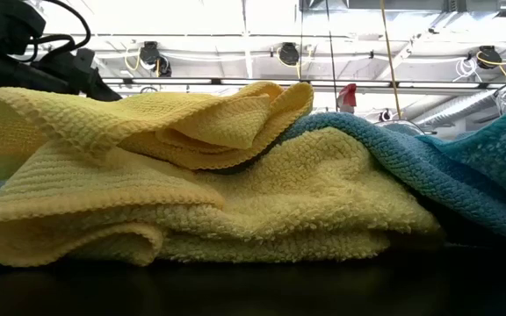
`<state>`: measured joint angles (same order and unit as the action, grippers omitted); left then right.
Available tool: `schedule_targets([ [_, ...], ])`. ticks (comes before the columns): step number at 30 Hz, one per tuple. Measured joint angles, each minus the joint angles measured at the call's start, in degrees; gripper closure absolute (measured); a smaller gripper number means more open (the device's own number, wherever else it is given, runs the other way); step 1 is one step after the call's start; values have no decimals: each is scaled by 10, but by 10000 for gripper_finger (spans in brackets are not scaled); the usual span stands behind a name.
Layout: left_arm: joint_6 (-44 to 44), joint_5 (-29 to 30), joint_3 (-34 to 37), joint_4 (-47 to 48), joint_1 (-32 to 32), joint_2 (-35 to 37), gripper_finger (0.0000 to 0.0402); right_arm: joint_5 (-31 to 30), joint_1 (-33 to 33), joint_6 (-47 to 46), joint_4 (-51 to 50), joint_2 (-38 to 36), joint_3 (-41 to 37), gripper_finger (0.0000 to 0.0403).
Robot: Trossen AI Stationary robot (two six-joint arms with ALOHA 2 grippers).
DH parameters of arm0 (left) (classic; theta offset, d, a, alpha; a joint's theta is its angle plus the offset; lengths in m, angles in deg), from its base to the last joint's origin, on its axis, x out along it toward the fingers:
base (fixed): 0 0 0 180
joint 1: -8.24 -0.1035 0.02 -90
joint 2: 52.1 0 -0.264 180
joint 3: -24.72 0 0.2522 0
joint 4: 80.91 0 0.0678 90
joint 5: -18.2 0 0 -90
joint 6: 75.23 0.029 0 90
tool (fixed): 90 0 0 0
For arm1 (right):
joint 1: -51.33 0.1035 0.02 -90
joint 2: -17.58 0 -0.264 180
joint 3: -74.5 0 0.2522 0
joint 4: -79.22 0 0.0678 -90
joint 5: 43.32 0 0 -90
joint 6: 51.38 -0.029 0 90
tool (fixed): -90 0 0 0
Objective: Sort microfiber towel by color & place in baskets
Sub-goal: Put the yellow towel into the bottom transparent bin
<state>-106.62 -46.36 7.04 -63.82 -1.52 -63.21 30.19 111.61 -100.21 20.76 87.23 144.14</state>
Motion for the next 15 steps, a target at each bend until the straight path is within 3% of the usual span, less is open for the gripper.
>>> schedule_targets([
  [5,3,-45,0,-14,0,-12,103,1,-14,67,18,73,0,211],
  [15,41,-136,6,-201,0,-120,103,30,-31,93,-16,212,0,211],
])
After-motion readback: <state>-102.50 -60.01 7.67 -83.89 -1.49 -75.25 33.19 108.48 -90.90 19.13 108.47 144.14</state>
